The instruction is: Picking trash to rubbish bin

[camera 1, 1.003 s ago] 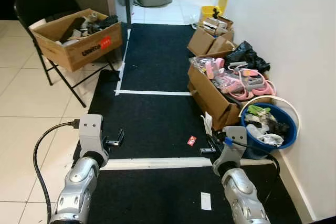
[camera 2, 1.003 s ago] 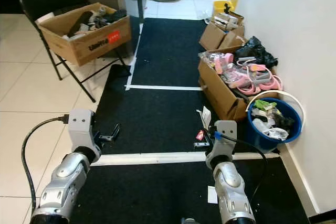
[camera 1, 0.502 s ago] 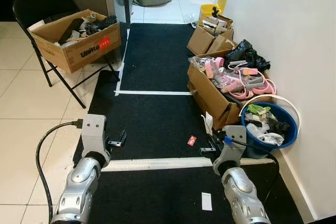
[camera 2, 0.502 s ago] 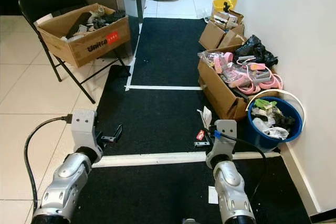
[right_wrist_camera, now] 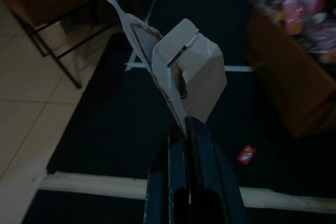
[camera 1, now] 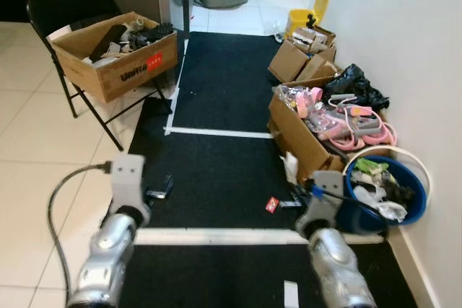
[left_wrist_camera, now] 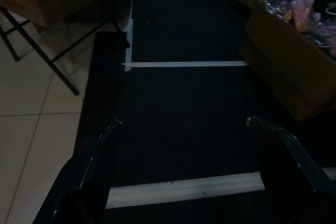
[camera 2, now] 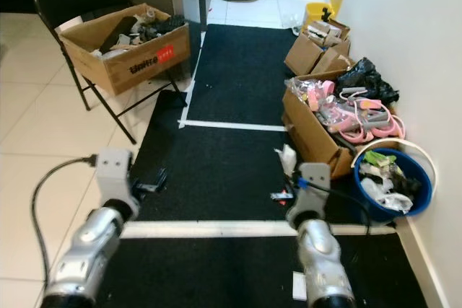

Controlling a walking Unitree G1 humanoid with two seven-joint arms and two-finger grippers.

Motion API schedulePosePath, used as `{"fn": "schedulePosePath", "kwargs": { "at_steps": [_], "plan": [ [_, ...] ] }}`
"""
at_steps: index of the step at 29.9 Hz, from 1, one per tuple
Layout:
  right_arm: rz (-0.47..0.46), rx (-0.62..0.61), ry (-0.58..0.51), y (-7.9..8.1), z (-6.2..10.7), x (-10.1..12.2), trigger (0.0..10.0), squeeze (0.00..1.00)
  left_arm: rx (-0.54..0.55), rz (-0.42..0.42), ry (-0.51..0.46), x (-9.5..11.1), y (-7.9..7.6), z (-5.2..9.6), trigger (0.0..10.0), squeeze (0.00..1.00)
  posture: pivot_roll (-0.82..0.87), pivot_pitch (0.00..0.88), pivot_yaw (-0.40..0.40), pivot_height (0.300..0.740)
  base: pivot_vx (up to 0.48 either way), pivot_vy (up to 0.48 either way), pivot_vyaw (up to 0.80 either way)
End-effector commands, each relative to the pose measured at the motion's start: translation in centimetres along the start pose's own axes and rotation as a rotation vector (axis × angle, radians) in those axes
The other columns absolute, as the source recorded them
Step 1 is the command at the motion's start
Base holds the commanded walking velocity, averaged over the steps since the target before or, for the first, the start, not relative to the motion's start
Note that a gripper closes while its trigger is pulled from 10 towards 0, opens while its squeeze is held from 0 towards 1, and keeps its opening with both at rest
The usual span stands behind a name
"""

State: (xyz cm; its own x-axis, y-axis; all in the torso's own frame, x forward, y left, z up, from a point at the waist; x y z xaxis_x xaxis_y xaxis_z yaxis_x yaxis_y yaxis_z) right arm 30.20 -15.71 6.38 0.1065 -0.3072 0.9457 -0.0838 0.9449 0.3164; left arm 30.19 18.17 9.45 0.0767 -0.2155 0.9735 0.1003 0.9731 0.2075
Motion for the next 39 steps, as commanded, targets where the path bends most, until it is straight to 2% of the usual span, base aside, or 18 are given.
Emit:
{"fn": "schedulePosePath", "kwargs": {
  "at_steps": [1, 7, 15, 25, 39],
  "plan": [
    [0.014, -0.022, 0.021, -0.8, 0.4, -0.4, 10.0, 0.00, -0.011, -0.005, 0.005, -0.1, -0.3, 0.1, 10.0, 0.00, 0.04, 0.144, 0.011, 0.740, 0.285, 0.000, 0.00],
    [0.011, -0.032, 0.022, -1.0, 0.4, -0.4, 10.0, 0.00, -0.019, -0.006, 0.005, 0.0, -0.4, 0.1, 10.0, 0.00, 0.04, 0.154, 0.012, 0.740, 0.287, 0.000, -0.07],
    [0.000, -0.040, 0.030, -1.1, 0.7, -0.7, 10.0, 0.00, -0.015, -0.002, 0.005, 0.0, -0.4, 0.1, 10.0, 0.00, 0.05, 0.161, 0.007, 0.740, 0.285, 0.000, -0.55],
    [-0.002, -0.020, 0.045, -0.6, 0.4, -1.0, 10.0, 0.00, 0.021, -0.001, 0.015, -0.3, 0.3, 0.6, 10.0, 0.00, 0.06, 0.170, -0.014, 0.740, 0.279, 0.000, -0.55],
    [0.012, -0.003, 0.041, -0.6, 0.1, -0.7, 10.0, 0.00, 0.051, 0.008, 0.019, -0.4, 0.8, 0.8, 10.0, 0.00, 0.06, 0.171, -0.033, 0.740, 0.275, 0.000, 0.00]
  ]
}}
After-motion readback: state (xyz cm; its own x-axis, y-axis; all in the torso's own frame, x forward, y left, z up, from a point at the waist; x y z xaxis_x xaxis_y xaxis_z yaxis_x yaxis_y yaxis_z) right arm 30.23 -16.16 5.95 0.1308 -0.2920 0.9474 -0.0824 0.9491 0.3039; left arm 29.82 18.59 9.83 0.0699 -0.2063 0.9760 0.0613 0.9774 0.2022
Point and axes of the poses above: a point about 5 cm out from each wrist's last joint towards the gripper, its own z axis pointing back from the gripper into the wrist, its own x axis along the axis of the wrist's last joint, y = z × x, the point moved 1 cm from there along -z, pointing out of the wrist towards the gripper, and after that the axes turned 12 degrees about -z, right-handed, at the moved point
